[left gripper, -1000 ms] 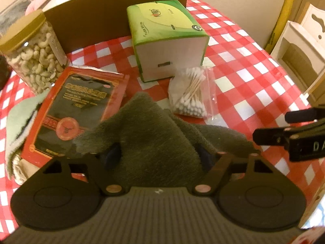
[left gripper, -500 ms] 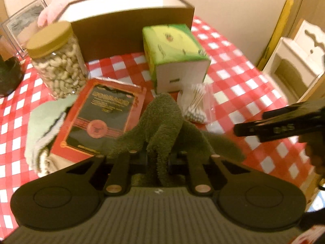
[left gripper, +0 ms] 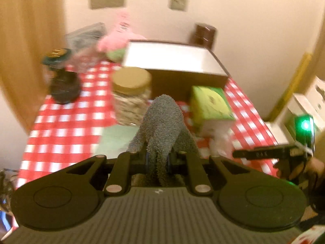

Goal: Organize soft objects
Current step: 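Lift the grey cloth with the left tool while the right tool grasps the swab bag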

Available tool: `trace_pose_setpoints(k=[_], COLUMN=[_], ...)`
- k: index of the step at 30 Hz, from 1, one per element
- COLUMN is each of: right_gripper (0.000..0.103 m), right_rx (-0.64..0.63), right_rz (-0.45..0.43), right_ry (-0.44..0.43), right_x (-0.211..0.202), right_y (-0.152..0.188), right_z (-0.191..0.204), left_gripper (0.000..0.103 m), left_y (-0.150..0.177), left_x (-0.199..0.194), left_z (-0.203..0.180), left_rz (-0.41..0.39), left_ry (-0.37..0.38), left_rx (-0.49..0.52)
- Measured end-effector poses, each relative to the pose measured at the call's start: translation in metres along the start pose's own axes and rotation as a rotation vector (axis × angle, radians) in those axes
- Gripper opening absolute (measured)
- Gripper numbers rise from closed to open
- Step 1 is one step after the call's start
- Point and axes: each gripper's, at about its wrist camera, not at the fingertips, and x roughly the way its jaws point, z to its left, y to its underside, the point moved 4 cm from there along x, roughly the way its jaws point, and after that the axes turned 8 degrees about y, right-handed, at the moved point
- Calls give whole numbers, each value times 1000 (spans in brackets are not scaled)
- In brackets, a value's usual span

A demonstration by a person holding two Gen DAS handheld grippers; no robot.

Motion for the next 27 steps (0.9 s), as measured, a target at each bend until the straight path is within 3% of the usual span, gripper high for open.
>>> trace_pose_setpoints(k=[8, 15, 21, 27], right_gripper=[92, 91, 66, 41], right_rx=[-17, 41, -81, -98], right_rz=[-7, -4, -25, -30], right_ry=[-21, 46, 121, 132], right_x=[27, 54, 60, 52], right_y=[-15, -24, -16, -6], right_z=[23, 30, 43, 45], left_gripper=[14, 14, 14, 14], left_y=[-9, -3, 5, 4], left_x=[-36, -51, -52, -38], left_z=[37, 61, 79, 106], left_rz=[-87, -103, -91, -56], left_ry=[-143, -263, -312, -272], left_rx=[-76, -137, -174, -146])
